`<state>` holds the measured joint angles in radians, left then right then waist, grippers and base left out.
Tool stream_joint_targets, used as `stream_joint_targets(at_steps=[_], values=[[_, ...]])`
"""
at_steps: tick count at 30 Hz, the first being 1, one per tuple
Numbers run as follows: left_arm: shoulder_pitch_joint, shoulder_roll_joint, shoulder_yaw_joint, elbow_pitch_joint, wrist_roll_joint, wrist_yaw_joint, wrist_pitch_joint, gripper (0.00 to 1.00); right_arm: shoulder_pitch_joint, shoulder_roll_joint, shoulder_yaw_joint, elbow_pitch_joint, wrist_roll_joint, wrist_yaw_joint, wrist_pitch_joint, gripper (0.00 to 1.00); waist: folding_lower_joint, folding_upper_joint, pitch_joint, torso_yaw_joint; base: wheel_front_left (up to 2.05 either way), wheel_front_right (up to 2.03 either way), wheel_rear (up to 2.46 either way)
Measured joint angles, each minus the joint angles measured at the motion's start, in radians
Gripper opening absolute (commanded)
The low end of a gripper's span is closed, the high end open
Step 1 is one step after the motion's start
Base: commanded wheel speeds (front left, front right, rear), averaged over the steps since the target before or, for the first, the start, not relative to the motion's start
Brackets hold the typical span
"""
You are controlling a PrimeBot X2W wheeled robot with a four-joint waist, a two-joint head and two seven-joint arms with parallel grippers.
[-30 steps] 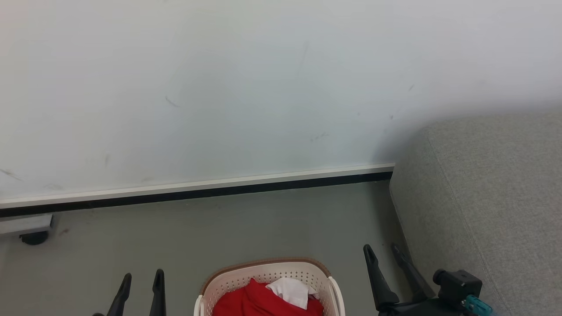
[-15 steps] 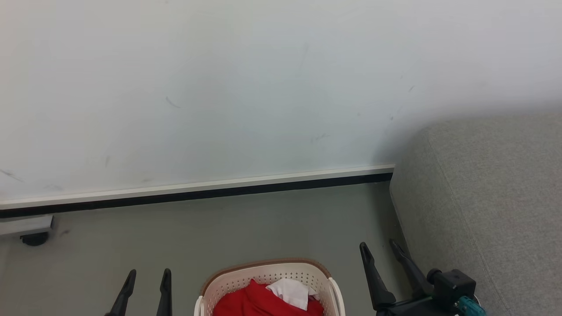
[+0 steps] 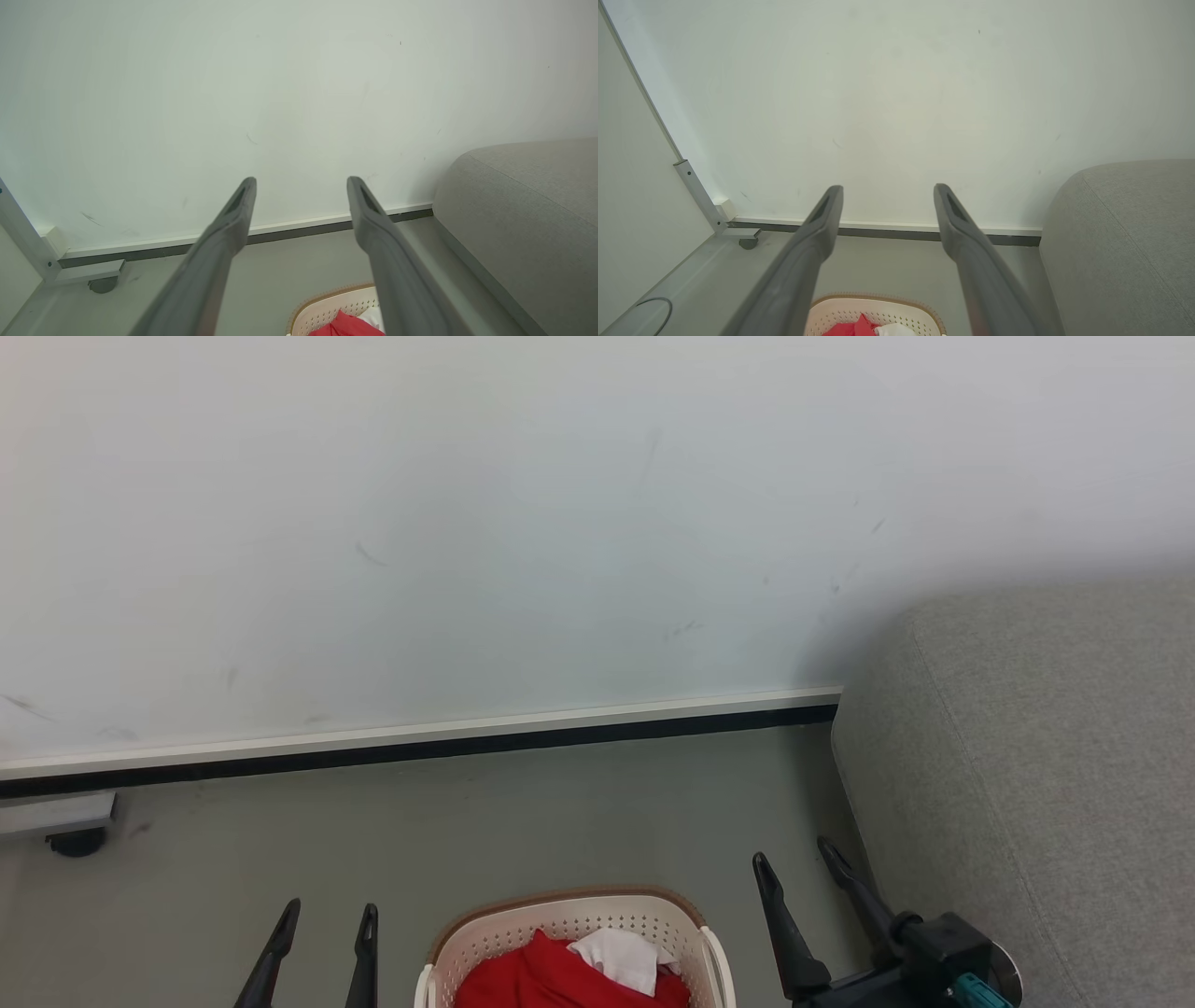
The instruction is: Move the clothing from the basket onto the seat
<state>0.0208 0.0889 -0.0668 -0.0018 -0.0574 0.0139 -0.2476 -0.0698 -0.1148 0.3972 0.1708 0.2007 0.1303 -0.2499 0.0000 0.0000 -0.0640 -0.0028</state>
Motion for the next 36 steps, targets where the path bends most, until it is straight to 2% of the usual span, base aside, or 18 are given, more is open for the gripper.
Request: stream_joint_targets(at_steps=[8,23,29,36], values=[[0.000,0.009,-0.008,-0.009,0.055,0.009,-0.014,1.00,0.000,0.009,-0.006,-0.012,-0.054,0.000,-0.011,1.00,0.0000,0.0000,0.006,-0.001,0.00,0.00,0.00],[-0.002,0.020,-0.015,-0.008,0.056,0.008,-0.014,1.00,-0.001,0.020,-0.025,-0.016,-0.064,0.000,-0.011,1.00,0.0000,0.0000,0.013,-0.002,0.00,0.00,0.00],[-0.007,0.019,-0.022,-0.003,0.049,-0.005,-0.014,1.00,-0.006,0.022,-0.030,-0.026,-0.069,0.000,-0.011,1.00,0.0000,0.0000,0.032,-0.003,0.00,0.00,0.00],[-0.032,0.015,-0.042,0.031,0.040,-0.052,-0.014,1.00,-0.032,0.021,-0.038,-0.042,-0.079,0.000,-0.011,1.00,0.0000,0.0000,0.067,-0.014,0.00,0.00,0.00]])
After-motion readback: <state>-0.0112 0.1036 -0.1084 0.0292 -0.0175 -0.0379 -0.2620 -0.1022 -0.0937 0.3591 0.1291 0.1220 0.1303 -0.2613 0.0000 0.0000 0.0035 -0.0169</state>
